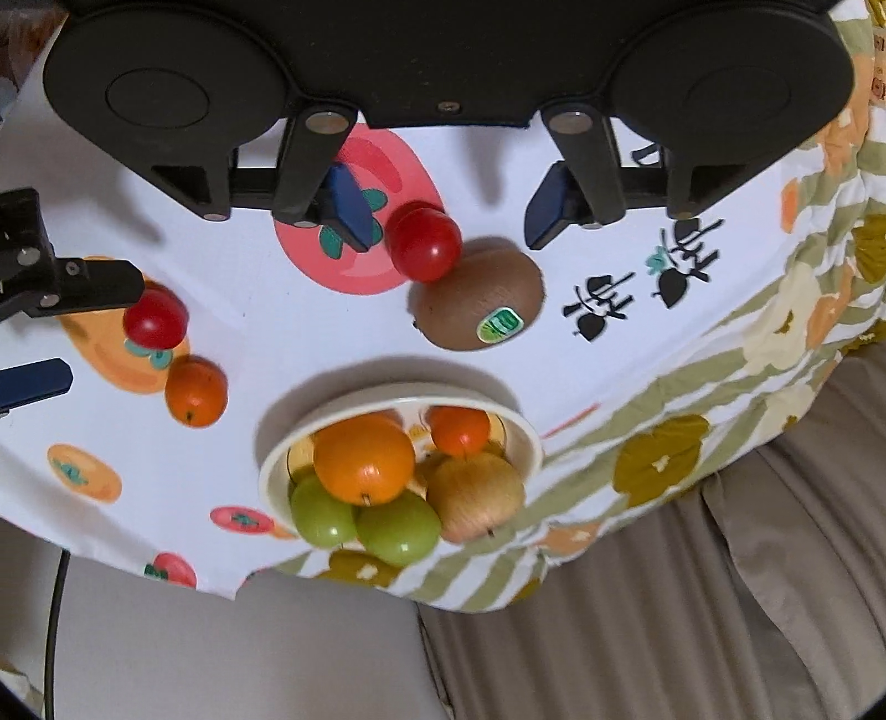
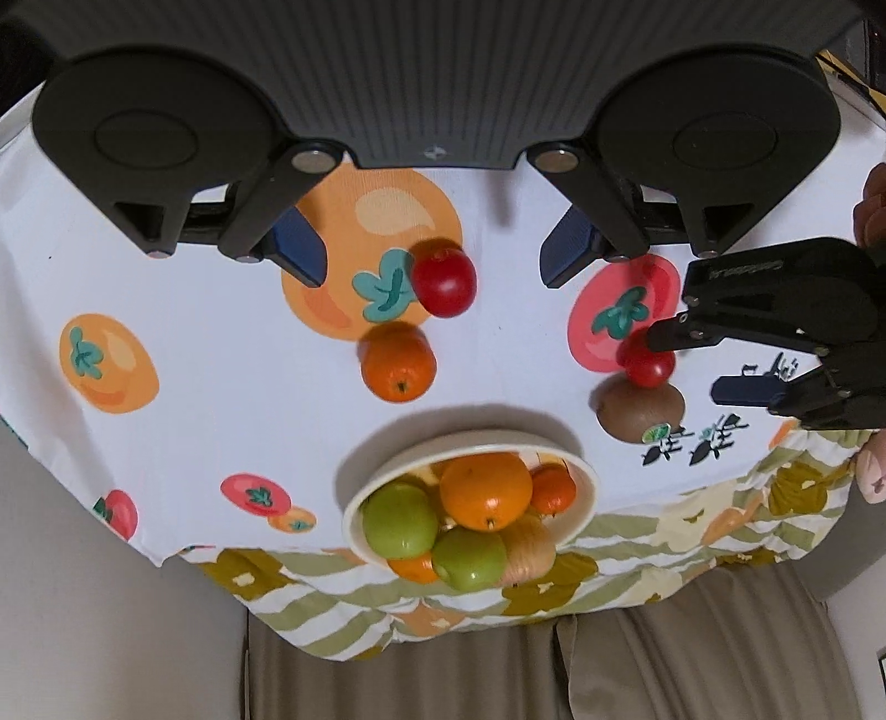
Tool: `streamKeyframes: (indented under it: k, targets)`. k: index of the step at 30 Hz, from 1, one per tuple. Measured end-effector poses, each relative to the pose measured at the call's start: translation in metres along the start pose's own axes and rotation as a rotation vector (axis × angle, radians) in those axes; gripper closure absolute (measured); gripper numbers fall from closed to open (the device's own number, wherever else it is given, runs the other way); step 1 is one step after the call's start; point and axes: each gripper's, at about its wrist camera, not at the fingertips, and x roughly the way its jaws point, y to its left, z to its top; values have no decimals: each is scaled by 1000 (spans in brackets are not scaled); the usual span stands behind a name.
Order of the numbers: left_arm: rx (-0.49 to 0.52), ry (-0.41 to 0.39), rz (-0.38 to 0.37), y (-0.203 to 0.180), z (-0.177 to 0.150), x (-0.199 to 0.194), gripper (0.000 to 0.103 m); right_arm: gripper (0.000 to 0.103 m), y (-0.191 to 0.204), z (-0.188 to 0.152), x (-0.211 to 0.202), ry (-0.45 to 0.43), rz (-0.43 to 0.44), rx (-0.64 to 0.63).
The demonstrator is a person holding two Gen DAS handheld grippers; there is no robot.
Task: Organize fruits
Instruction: 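Grasp a red cherry tomato with the left tool while the right tool grasps another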
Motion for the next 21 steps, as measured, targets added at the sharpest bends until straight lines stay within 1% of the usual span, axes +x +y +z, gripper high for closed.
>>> streamKeyframes:
  k: [2, 4, 5, 6, 7, 9, 16, 19, 21]
  targets:
    - [3, 4, -6, 0, 1, 5, 41, 6, -1, 0, 4, 4, -1, 1]
    - [8, 6, -9, -2, 2, 8, 42, 10, -2, 0, 9, 10, 4, 5]
    - [12, 9, -13, -3, 2, 11, 43, 10, -2, 0, 11, 14, 4, 6]
    - [14, 14, -17, -4, 2, 13, 48, 14, -2, 0, 13, 16, 4, 6]
    - [15, 19, -20, -4, 2, 15, 50, 19, -2, 0, 15, 21, 6, 5]
    - [18, 30, -27, -6, 3, 19, 56, 23, -2, 0, 17, 29, 9, 4]
    - [2, 22, -36, -7, 7, 23, 58, 27, -4, 0, 23, 42, 17, 13]
    - [0, 22, -42, -7, 8, 24, 67, 28, -5, 0, 27, 55, 23, 28]
    - [-5, 24, -42, -7, 8, 24, 68, 29, -6, 0, 27, 55, 23, 29]
